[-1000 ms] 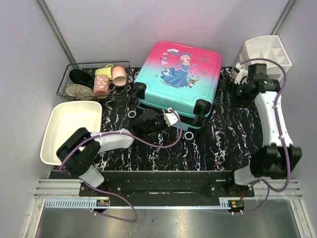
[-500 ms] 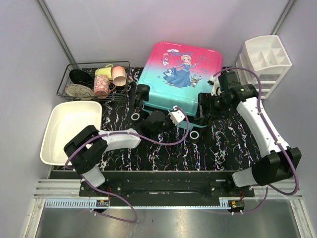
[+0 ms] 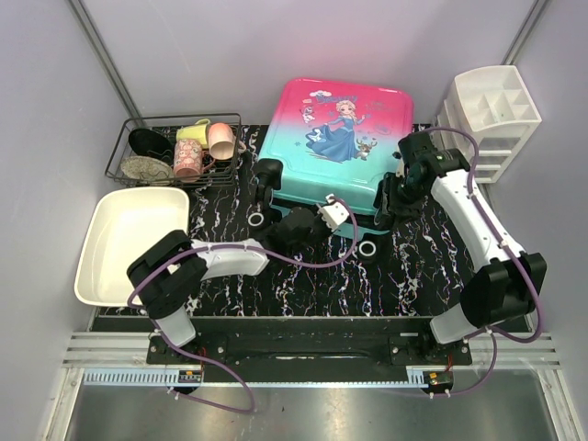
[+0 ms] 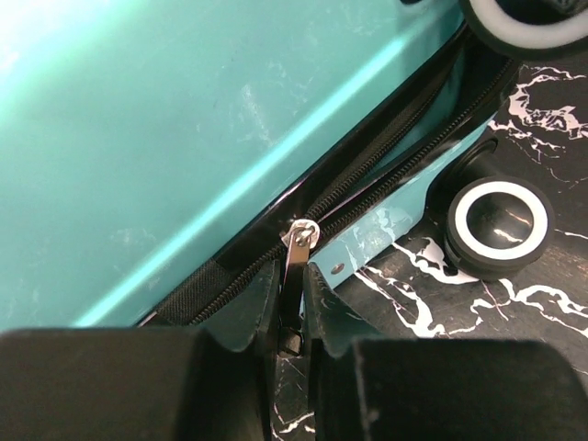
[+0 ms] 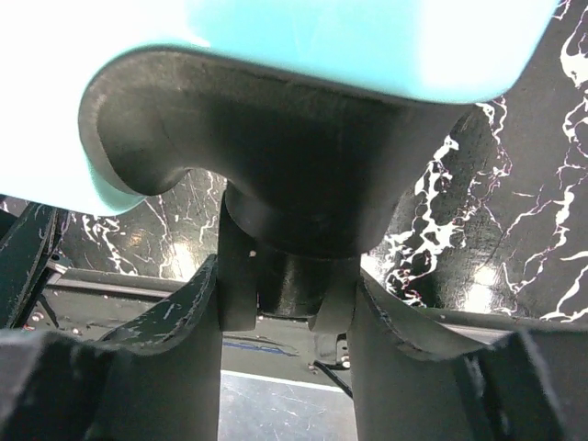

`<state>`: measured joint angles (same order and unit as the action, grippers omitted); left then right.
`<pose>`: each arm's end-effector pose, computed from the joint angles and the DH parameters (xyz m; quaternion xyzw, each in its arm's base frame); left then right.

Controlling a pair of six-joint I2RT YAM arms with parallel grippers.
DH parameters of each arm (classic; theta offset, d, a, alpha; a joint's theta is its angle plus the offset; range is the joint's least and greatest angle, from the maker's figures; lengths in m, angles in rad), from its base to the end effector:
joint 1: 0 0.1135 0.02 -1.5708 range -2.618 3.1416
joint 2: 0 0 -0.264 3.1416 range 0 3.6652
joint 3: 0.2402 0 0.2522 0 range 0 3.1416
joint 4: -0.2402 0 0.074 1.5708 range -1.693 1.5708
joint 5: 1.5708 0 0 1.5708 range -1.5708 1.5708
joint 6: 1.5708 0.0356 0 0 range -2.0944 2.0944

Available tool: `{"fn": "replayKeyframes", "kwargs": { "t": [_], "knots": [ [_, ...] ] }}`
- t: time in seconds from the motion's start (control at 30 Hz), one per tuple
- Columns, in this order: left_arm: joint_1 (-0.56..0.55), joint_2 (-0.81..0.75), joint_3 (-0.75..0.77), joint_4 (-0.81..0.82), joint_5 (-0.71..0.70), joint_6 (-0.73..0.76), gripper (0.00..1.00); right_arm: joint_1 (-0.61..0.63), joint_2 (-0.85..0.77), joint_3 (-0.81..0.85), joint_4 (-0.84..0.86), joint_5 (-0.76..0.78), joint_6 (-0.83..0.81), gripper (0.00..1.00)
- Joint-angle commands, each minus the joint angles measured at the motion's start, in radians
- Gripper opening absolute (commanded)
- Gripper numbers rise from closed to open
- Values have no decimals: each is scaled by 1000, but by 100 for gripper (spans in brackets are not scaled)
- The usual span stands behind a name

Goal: Open, take out, and arrange the luggage

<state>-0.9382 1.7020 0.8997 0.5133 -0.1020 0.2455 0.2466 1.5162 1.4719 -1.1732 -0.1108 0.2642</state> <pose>0.2233 -0.2985 0.2096 0.4213 0.6814 -0.1643 0.5756 0.2811 0.0748 0.3236 -0.0011 0.9830 0.0971 0.1560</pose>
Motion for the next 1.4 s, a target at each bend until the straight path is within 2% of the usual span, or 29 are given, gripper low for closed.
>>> {"fn": "replayKeyframes", "kwargs": {
  "t": [0.0,0.23,0.43,0.53,0.67,0.8,0.97,1.07,1.2,1.37],
  "knots": [
    [4,-73,-53,126,-7,-71,0,-15,1,83,-3,7,-80,0],
    [117,-205,-217,159,-5,-106,0,-150,1,99,-32,-61,-117,0],
    [206,-307,-323,221,-7,-46,0,-207,2,85,-39,-43,-163,0],
    [240,-355,-390,260,14,17,0,-231,7,100,-46,-26,-178,0],
    [271,-422,-491,344,82,190,0,-274,12,108,-46,3,-224,0],
    [321,-505,-573,335,206,274,0,-309,6,84,-39,14,-258,0],
    [420,-530,-571,289,288,261,0,-314,-4,59,-32,-10,-342,0],
    [486,-502,-532,271,355,218,0,-317,-4,31,-31,-82,-422,0],
    [591,-412,-414,223,519,170,0,-316,4,-12,-19,-90,-529,0],
    [662,-277,-276,198,568,140,0,-319,9,-36,1,-75,-606,0]
  ]
}}
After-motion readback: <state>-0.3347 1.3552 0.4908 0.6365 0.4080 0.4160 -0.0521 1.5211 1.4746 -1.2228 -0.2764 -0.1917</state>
